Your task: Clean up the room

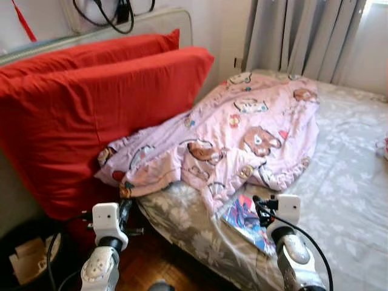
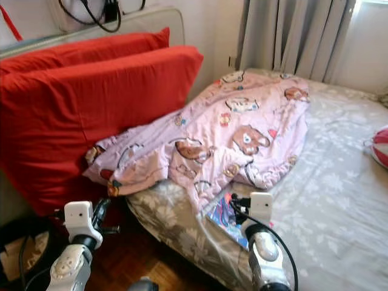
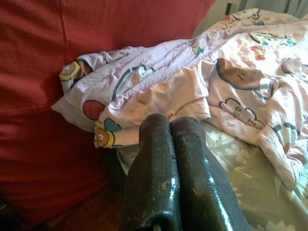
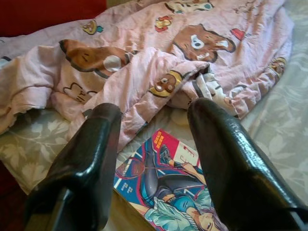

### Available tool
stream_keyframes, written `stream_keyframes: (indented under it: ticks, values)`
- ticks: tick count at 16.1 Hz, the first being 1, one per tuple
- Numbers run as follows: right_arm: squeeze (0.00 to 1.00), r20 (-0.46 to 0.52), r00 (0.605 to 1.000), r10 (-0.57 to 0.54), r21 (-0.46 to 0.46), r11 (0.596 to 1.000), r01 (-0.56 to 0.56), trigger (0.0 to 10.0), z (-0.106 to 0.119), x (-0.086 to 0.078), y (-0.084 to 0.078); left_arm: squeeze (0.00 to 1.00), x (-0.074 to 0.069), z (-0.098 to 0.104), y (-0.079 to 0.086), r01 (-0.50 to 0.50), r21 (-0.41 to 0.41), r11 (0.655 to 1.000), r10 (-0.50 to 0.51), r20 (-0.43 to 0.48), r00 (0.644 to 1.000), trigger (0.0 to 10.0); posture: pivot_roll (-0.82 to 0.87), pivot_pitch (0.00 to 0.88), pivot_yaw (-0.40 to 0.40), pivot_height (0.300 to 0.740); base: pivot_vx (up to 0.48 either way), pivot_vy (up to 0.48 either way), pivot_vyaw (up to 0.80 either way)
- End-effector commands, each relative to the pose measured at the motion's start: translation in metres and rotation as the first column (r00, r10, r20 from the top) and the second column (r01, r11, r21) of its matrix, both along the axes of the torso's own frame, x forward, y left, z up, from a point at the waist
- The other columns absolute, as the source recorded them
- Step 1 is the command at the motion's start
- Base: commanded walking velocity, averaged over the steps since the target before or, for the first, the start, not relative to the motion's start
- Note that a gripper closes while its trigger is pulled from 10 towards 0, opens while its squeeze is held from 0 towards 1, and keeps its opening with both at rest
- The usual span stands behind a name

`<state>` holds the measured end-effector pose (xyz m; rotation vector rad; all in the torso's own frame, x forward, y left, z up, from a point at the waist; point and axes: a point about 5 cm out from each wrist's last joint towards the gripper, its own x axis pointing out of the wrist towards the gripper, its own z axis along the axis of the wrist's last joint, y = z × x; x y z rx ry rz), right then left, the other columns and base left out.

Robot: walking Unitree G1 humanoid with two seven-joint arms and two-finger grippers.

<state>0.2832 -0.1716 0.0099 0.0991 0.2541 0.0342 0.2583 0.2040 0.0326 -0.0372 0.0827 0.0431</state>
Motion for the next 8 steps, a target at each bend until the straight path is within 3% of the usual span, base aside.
stream_keyframes:
  ticks: [1, 8]
  values:
    - [0.0, -0.001, 1.0, 0.017, 0.001, 1.0, -0.017, 10.0, 0.0019, 0.0033, 0.0049, 0.0, 0.0033, 0.0031, 0.0015, -0.002, 0.004, 1.0, 0.002, 0.007, 1.0, 10.0, 0.06, 0.0, 0.025, 0.667, 0.0, 0.0, 0.0]
    - [0.0, 0.008, 1.0, 0.027, 0.004, 1.0, -0.027, 10.0, 0.0024, 0.0026, 0.0077, 0.0, 0.0024, 0.0031, 0.0006, 0.003, 0.004, 1.0, -0.003, 0.004, 1.0, 10.0, 0.06, 0.0, 0.026, 0.647, 0.0, 0.0, 0.0]
